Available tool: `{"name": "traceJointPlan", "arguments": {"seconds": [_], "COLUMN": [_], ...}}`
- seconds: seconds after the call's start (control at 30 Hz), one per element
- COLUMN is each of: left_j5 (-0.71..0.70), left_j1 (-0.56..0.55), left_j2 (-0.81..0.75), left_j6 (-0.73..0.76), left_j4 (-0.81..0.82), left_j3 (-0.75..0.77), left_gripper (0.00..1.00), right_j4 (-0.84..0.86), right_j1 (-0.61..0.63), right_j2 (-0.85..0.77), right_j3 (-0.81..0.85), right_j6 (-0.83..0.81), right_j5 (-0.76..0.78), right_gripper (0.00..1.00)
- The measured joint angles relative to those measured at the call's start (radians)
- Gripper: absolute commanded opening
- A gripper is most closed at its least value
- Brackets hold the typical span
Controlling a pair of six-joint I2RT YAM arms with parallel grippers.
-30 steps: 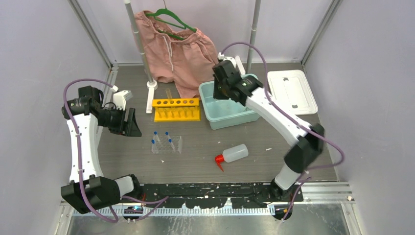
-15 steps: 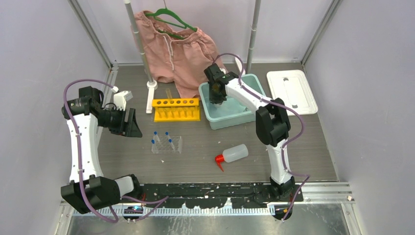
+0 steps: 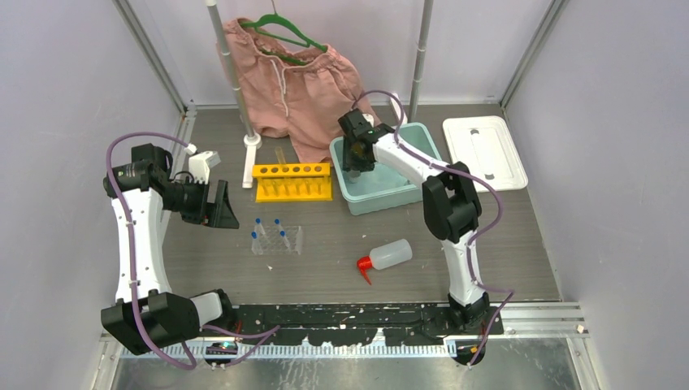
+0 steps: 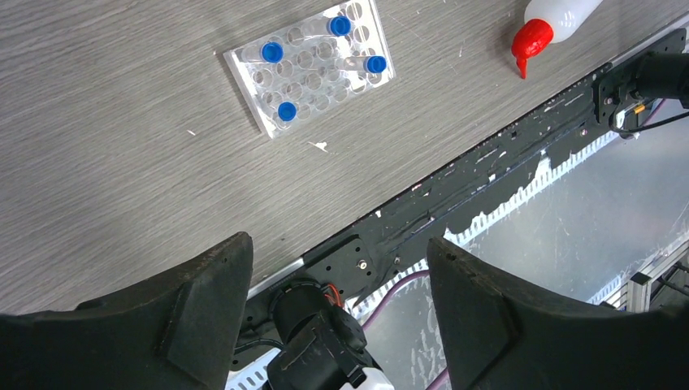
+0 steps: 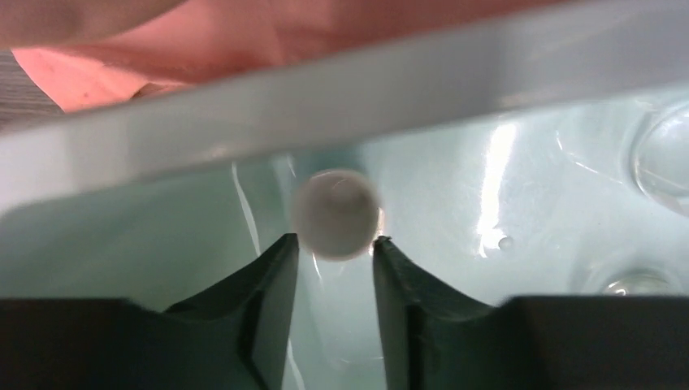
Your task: Organize the chemistry lab equipment
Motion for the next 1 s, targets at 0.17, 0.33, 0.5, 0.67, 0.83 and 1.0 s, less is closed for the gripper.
{"name": "traceJointPlan", "arguments": {"seconds": [0.17,0.33,0.5,0.67,0.83,1.0], "left_j5": [-0.006,-0.007,-0.007,-0.007,-0.007,-0.007], "left_j1": [0.0,0.0,0.0,0.0,0.0,0.0], "left_j2": [0.0,0.0,-0.003,-0.009,-0.01,-0.01], "left_j6": [-0.012,-0.014,-0.013,-0.006,0.005,0.008], "left_j4": [0.001,0.001,0.0,-0.001,0.0,0.0], "left_j3": [0.0,0.0,0.0,0.0,0.0,0.0], "left_gripper": [0.83,0.84,0.84,0.84,0.84,0.83], "right_j4": [0.002,-0.027,-0.066,-0.174,-0.271,-0.288], "right_j1": [0.007,0.071,0.238,0.365,0.366,0.367], "right_j2": [-0.095,-0.306,-0.589,-0.84,-1.073,-1.217], "right_j3": [-0.069,-0.132,-0.307,-0.596,-0.88,-0.985], "right_j6": [0.002,-0.002,0.042,0.224,0.463,0.662], "right_j5": [0.015,0.103,0.237,0.303,0.303,0.274], "right_gripper": [0.61,0.78,1.0,1.0,1.0,1.0]}}
